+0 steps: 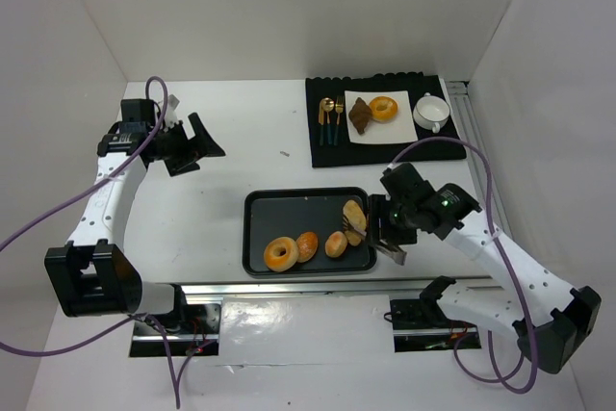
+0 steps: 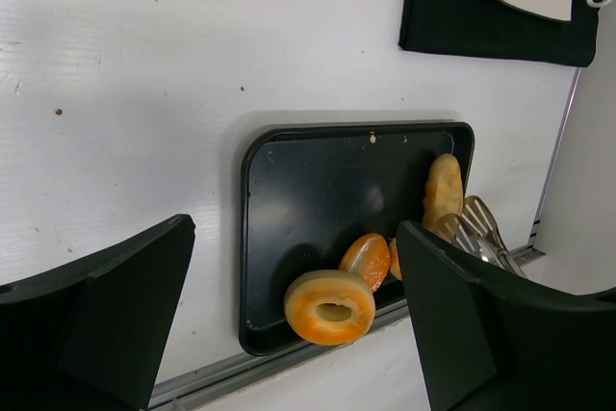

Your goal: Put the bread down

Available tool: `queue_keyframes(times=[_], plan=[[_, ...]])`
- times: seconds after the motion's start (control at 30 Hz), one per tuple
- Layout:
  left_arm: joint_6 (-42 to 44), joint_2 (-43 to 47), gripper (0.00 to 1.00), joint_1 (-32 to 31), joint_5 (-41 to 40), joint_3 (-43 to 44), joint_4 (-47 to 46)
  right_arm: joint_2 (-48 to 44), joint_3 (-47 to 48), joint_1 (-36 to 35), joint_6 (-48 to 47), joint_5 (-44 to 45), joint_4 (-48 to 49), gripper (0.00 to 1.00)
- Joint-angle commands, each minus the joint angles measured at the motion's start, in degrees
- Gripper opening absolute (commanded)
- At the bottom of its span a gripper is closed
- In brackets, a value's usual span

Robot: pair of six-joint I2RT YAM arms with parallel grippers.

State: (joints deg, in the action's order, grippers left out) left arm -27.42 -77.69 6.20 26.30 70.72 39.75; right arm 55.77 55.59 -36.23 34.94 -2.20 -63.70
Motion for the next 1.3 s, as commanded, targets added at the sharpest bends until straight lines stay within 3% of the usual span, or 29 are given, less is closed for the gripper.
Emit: queue_keyframes(times=[0.0, 0.3, 0.43, 0.47, 0.53, 0.67, 0.9, 1.03, 1.2, 1.27], plan=[[-0.53, -0.18, 1.0, 0.31, 1.56, 0.47, -1.43, 1.0, -0.93, -1.74, 0.39, -0.36, 1.12, 0.63], [-0.53, -0.18, 1.0, 0.31, 1.56, 0.47, -1.43, 6.28, -0.93, -1.74, -0.22, 4.13, 4.29, 0.59], [0.0, -0.18, 1.0, 0.31, 1.56, 0.47, -1.43, 6.81, 1.97, -1.74, -0.75, 5.27, 3.76, 0.45], [0.0, -0.18, 1.0, 0.31, 1.56, 0.47, -1.43, 6.81, 4.06, -1.74, -0.75, 5.88, 3.15, 0.38], [0.0, -0.18, 1.0, 0.31, 1.56, 0.47, -1.43, 6.81, 6.8, -1.74, -0.75, 7.99, 2.53, 0.34], [-0.52, -0.18, 1.0, 0.31, 2.08, 0.47, -1.43, 8.56, 15.31, -1.74, -1.8, 12.65, 1.21, 0.31], [-0.53, -0.71, 1.0, 0.31, 2.08, 0.47, -1.43, 14.01, 21.92, -0.69, -4.97, 19.32, 3.67, 0.29], [-0.53, -0.71, 1.0, 0.31, 1.56, 1.0, -1.43, 15.25, 24.65, 5.88, -4.44, 29.87, 7.0, 0.27], [-0.53, -1.76, 1.0, 0.31, 1.56, 2.14, -1.43, 16.38, 21.59, 15.91, -4.96, 30.5, 19.47, 0.28], [0.0, -1.76, 1.0, 0.31, 1.56, 2.67, -0.72, 18.57, 20.26, 20.38, -6.02, 26.83, 26.15, 0.3]])
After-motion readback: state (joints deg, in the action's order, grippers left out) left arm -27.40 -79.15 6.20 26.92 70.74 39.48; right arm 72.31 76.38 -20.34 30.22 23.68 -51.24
